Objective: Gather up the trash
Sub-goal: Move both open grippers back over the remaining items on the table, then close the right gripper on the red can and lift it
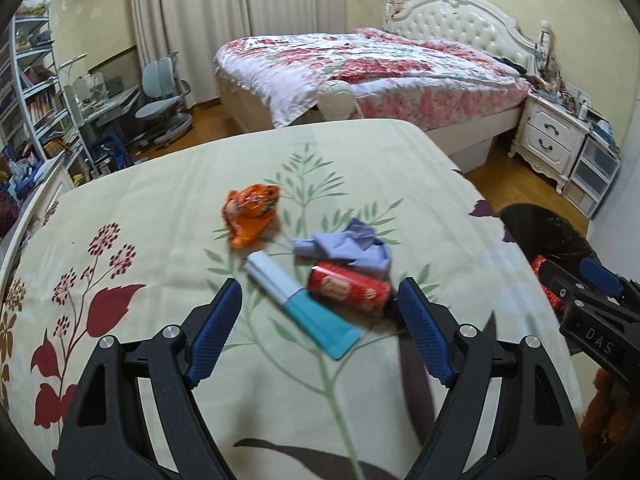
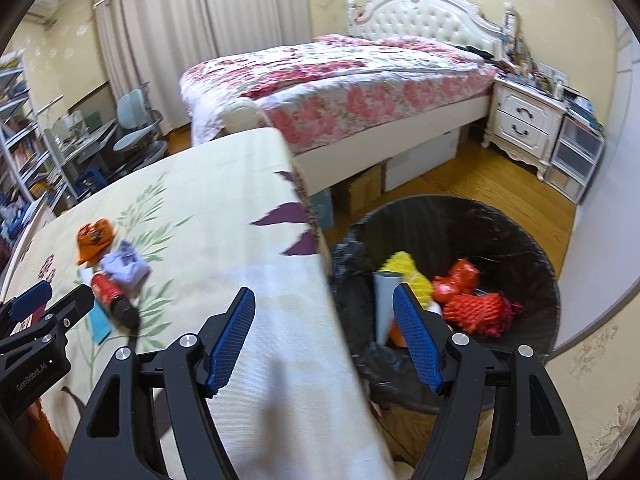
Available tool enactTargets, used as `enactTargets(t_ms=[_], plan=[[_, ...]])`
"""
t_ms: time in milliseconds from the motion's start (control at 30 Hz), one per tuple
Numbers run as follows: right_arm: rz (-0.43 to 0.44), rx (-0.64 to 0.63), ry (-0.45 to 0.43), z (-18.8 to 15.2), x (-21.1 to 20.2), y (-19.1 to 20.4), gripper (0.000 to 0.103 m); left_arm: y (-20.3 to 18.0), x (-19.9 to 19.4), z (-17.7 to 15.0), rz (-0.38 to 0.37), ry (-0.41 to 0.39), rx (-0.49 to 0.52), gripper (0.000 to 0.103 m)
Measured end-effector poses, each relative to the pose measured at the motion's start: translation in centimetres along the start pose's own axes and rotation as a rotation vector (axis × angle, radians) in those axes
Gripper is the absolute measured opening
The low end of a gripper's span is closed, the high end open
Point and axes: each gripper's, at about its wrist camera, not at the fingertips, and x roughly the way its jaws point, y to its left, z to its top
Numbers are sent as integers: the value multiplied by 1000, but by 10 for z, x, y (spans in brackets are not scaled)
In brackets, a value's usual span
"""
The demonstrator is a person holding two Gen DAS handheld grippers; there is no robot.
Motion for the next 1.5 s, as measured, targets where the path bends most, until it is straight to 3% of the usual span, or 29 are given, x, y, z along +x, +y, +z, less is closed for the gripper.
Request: enactTargets(t_ms=[300,533,700,967,1467,1500], plan=[[92,-124,8,1,1,66,70,71,-3,-18,98,31,-100,78],[125,-196,17,-2,2,103,69,109,-4,-33,131,51,-161,78],[138,-240,33,-4,8,123,54,129,-5,-39,145,60,-199,78],[177,-291,73,-5,18,150,46,145,-1,-45,124,79,-249,78],[221,-271,117,-5,30,165,45,147,2,-46,95,92,-252,78],[219,-273,119,-6,31,165,42,147,2,-47,96,92,-250,78]])
